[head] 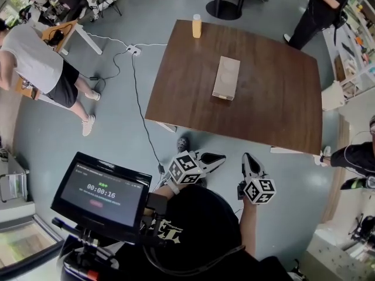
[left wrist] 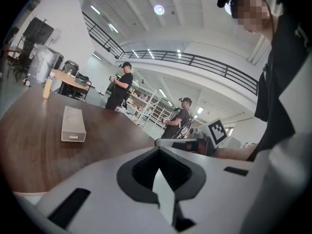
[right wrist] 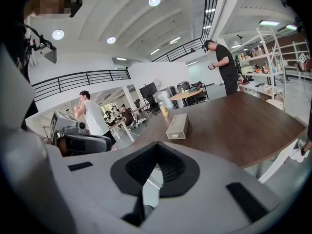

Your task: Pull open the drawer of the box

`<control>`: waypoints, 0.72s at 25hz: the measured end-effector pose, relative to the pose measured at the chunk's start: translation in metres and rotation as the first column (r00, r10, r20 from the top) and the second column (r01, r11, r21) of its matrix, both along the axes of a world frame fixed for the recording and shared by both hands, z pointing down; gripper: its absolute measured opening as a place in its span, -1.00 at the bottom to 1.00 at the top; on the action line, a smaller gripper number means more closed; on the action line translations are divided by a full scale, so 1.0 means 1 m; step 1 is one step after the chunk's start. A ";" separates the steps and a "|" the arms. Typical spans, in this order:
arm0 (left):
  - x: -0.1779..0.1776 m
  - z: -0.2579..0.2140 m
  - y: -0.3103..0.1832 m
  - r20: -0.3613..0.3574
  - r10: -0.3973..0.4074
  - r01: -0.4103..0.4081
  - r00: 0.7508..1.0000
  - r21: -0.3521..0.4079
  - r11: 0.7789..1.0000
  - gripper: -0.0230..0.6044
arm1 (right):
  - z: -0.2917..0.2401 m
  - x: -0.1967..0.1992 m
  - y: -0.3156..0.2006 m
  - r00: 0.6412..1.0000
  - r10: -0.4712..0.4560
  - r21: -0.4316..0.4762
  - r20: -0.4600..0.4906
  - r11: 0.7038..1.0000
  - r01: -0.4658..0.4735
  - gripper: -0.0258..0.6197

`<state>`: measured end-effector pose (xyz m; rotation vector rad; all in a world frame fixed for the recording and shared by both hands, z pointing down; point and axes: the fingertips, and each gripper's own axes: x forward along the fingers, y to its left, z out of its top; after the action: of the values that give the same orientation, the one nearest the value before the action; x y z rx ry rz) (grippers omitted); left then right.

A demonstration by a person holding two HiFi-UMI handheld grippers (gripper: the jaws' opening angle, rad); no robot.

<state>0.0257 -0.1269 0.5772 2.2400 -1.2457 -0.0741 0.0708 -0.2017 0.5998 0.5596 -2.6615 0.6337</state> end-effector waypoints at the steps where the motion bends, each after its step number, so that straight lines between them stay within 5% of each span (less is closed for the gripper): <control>1: -0.014 -0.002 -0.007 -0.003 0.008 -0.008 1.000 0.000 1.000 -0.91 | -0.002 -0.015 -0.006 1.000 0.005 -0.001 -0.003 1.000 -0.005 -0.96; 5: -0.040 -0.008 -0.022 -0.014 0.022 -0.022 1.000 0.000 1.000 -0.91 | -0.008 -0.043 -0.017 1.000 0.013 0.000 -0.009 1.000 -0.013 -0.96; 12: -0.028 -0.013 -0.025 -0.028 0.071 -0.070 0.997 0.012 0.997 -0.91 | -0.021 -0.045 -0.019 1.000 0.026 0.031 -0.016 0.999 -0.026 -0.96; 18: -0.086 -0.012 -0.042 -0.051 0.089 -0.088 0.995 0.019 0.996 -0.91 | -0.017 -0.099 -0.029 0.998 0.038 0.027 -0.055 0.999 -0.036 -0.96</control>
<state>-0.0602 -0.1688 0.5656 2.2900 -1.1212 -0.1086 -0.0281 -0.2306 0.5827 0.6258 -2.6166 0.5857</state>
